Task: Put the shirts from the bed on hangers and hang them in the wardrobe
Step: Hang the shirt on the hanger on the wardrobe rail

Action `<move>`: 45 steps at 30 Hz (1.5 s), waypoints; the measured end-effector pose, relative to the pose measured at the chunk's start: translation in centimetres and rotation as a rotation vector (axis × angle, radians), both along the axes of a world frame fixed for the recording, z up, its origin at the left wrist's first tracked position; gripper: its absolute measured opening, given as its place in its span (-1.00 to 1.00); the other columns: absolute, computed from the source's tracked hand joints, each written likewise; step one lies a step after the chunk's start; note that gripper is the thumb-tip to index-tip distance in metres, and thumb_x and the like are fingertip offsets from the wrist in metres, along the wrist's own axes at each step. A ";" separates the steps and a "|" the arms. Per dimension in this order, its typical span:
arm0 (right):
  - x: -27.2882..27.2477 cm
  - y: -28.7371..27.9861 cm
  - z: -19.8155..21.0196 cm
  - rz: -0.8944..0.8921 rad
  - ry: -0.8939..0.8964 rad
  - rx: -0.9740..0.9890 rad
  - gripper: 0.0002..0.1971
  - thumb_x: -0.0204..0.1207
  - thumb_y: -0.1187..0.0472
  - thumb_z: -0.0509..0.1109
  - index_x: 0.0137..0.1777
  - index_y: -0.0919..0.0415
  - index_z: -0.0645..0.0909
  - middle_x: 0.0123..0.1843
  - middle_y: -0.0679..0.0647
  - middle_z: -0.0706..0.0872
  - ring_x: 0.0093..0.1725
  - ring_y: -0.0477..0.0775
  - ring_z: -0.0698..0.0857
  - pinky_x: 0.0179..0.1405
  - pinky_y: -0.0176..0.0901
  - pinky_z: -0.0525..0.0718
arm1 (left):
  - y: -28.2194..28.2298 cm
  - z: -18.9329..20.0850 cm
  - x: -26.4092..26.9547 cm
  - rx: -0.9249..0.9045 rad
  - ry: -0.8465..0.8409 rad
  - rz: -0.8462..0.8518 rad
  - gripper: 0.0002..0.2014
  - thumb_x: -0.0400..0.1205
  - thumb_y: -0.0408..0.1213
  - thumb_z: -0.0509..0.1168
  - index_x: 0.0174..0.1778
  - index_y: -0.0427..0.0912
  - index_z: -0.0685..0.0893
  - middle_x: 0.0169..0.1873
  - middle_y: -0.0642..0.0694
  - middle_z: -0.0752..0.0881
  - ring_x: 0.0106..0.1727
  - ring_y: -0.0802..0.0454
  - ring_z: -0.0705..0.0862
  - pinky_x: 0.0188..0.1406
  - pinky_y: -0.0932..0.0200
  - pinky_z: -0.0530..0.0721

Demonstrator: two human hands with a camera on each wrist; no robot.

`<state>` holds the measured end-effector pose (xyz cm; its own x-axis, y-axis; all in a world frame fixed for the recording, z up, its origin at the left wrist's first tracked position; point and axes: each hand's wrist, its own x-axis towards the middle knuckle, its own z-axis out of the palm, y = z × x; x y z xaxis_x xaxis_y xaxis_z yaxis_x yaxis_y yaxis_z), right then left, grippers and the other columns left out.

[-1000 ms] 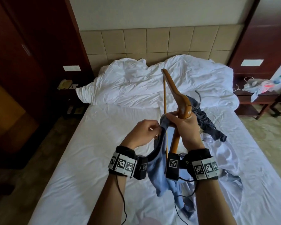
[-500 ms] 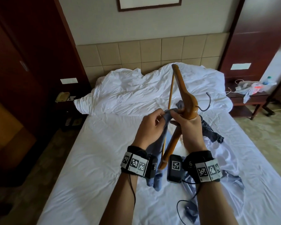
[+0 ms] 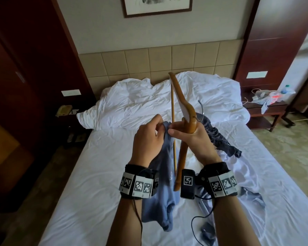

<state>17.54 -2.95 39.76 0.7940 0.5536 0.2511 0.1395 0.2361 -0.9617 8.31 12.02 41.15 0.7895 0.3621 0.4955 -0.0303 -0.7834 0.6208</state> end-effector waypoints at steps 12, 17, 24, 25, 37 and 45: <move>0.5 1.4 -1.3 -0.012 -0.048 -0.065 -0.53 0.42 0.26 0.71 0.25 0.47 0.69 0.11 0.25 0.88 0.17 0.25 0.88 0.32 0.24 0.80 | -0.3 0.3 -0.8 0.010 -0.116 0.067 -0.88 0.69 -0.25 0.39 -0.01 -0.01 0.56 -0.51 0.16 0.67 -0.42 0.04 0.67 -0.38 -0.05 0.65; 0.3 0.9 -1.7 -0.112 -0.046 -0.063 -0.74 0.53 0.45 0.61 0.18 0.44 0.71 0.01 0.13 0.90 0.07 0.10 0.89 0.19 -0.02 0.82 | 0.0 -0.4 -1.2 0.090 -0.042 0.124 -0.96 0.74 -0.15 0.38 0.05 0.05 0.64 -0.37 0.17 0.71 -0.35 0.08 0.67 -0.39 0.07 0.57; -0.2 0.9 -1.9 -0.095 -0.006 -0.039 -0.68 0.53 0.49 0.54 0.26 0.50 0.62 0.06 0.14 0.88 0.06 0.20 0.89 0.21 0.12 0.83 | 0.3 -2.1 -1.6 -0.028 0.047 0.075 -0.95 0.78 -0.20 0.33 0.04 -0.06 0.66 -0.16 0.09 0.75 -0.19 0.08 0.68 -0.22 0.14 0.59; -0.2 0.9 -2.1 -0.093 -0.008 -0.044 -0.69 0.54 0.49 0.54 0.26 0.51 0.62 0.07 0.17 0.88 0.07 0.20 0.89 0.21 0.12 0.83 | 0.2 -2.1 -1.6 -0.136 0.028 0.051 -0.92 0.77 -0.20 0.34 0.00 -0.09 0.66 -0.20 0.07 0.75 -0.18 0.08 0.70 -0.20 0.16 0.62; 0.2 -0.2 -2.6 -0.232 -0.128 -0.340 -0.51 0.63 -0.15 0.56 -0.40 0.18 0.64 -0.56 -0.12 0.46 -0.50 -0.12 0.40 -0.47 -0.18 0.38 | 3.5 -3.5 -2.7 -0.277 0.148 0.369 -0.81 0.65 -0.21 0.36 -0.27 -0.15 0.71 -0.40 -0.01 0.75 -0.28 -0.03 0.74 -0.29 0.07 0.61; 0.1 -1.3 -1.8 -0.157 -0.173 -0.466 -0.58 0.59 -0.26 0.55 -0.49 -0.18 0.77 -0.55 -0.14 0.72 -0.53 -0.24 0.67 -0.34 -0.22 0.59 | 6.9 -5.7 -5.2 -0.153 0.285 0.746 -0.72 0.61 -0.14 0.46 -0.37 -0.19 0.73 -0.40 -0.16 0.74 -0.28 -0.26 0.74 -0.28 0.01 0.69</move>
